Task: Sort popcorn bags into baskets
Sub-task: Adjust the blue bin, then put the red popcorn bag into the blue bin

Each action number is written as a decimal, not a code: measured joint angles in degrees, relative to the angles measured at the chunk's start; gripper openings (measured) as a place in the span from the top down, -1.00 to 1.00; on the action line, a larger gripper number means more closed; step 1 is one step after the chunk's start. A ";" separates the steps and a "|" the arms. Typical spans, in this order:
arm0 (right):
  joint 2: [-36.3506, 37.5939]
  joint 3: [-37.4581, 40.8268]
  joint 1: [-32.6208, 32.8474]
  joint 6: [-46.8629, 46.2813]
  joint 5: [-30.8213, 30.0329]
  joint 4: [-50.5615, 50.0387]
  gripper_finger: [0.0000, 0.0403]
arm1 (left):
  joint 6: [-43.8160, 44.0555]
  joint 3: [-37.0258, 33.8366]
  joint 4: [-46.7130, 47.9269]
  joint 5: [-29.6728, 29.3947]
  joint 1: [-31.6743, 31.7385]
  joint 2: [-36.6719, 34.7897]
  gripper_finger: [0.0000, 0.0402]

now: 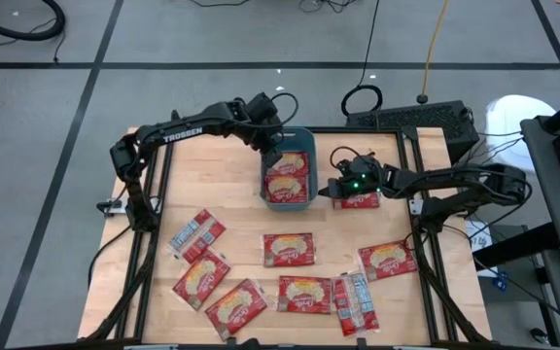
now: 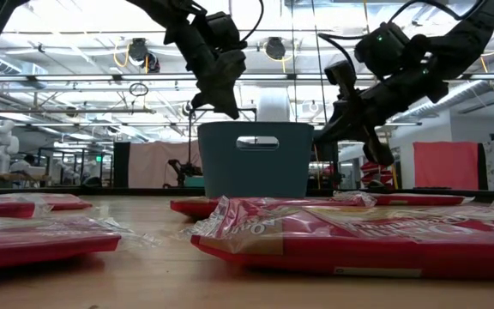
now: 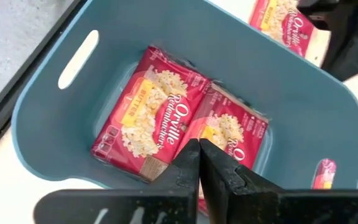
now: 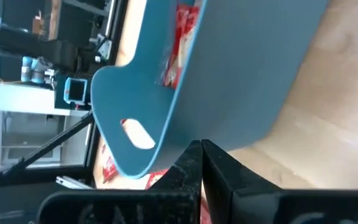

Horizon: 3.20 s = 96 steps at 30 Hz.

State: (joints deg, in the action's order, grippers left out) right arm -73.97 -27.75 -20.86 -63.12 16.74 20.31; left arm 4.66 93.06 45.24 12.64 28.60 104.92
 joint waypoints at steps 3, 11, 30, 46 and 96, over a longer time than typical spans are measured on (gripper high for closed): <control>0.00 0.00 -2.00 -0.60 -0.25 -0.01 1.00 | 0.63 0.00 0.08 0.88 -0.02 0.00 0.91; 0.25 -0.79 -8.94 -1.81 0.82 0.64 1.00 | 4.94 -0.14 1.46 8.89 -0.42 -1.31 0.96; -3.16 -19.12 -2.54 23.51 -1.74 -36.24 1.00 | 3.38 0.00 5.25 1.80 -0.54 -14.38 0.91; -13.77 -19.12 -3.53 19.23 -1.71 -23.94 1.00 | 0.95 0.00 10.16 -0.83 2.36 -14.12 0.93; 24.66 -19.08 -6.34 34.17 -0.04 -79.73 0.63 | 5.36 -0.09 0.28 -17.18 -24.91 -7.55 0.31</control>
State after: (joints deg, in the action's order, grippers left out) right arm -49.31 -46.83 -27.19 -28.95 16.70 -59.41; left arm 10.01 92.97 45.51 -4.54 3.69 97.37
